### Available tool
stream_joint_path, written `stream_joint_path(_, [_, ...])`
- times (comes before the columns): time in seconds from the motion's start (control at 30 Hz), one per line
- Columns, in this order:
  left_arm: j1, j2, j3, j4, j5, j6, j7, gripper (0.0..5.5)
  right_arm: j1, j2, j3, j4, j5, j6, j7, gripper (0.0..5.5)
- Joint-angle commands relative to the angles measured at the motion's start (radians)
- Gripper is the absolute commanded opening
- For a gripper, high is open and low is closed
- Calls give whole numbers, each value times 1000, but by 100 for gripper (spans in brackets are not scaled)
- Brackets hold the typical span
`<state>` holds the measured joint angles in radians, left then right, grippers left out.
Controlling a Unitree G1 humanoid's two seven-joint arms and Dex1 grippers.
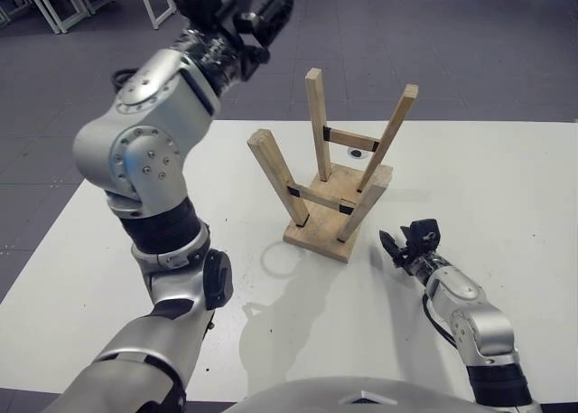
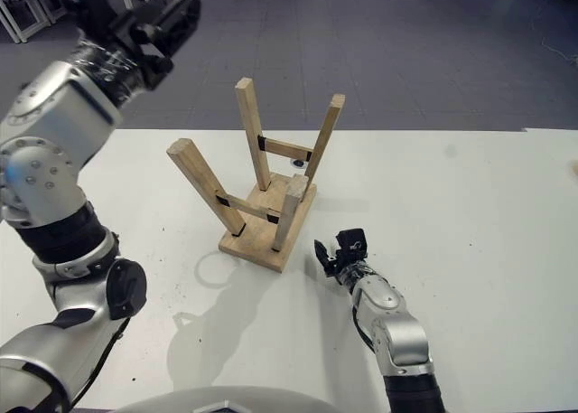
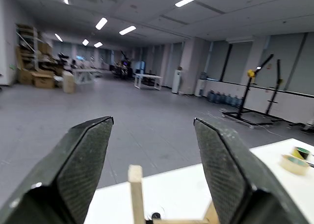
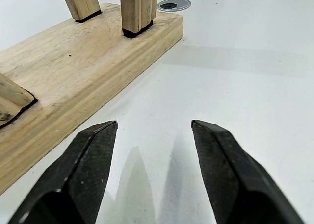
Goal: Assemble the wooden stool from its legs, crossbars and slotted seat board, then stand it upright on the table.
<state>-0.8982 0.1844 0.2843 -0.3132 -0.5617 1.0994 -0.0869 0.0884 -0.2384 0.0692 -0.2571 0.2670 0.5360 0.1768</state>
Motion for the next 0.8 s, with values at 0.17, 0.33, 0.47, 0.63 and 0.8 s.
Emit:
stream_joint_path(0.17, [-79,20,48,121,0,-76,16,306,-34,26,-7,-4,-21,5,-2,278])
stream_joint_path(0.33, [-117,45,75,85,-37,-20,59,306,-29,28,-14,-8,-27,10,6,278])
stream_joint_path(0.47, [310,-42,-121,-76,-37,148,90,306,-36,28,-24,-15,-27,22,10,278])
stream_joint_path(0.63, [439,-36,-183,-118,0,127,87,306,-40,35,-28,-29,-27,32,9,278])
stream_joint_path(0.8, [213,-8,-78,-106,-49,116,64,306,-10,54,-16,-25,-36,20,3,278])
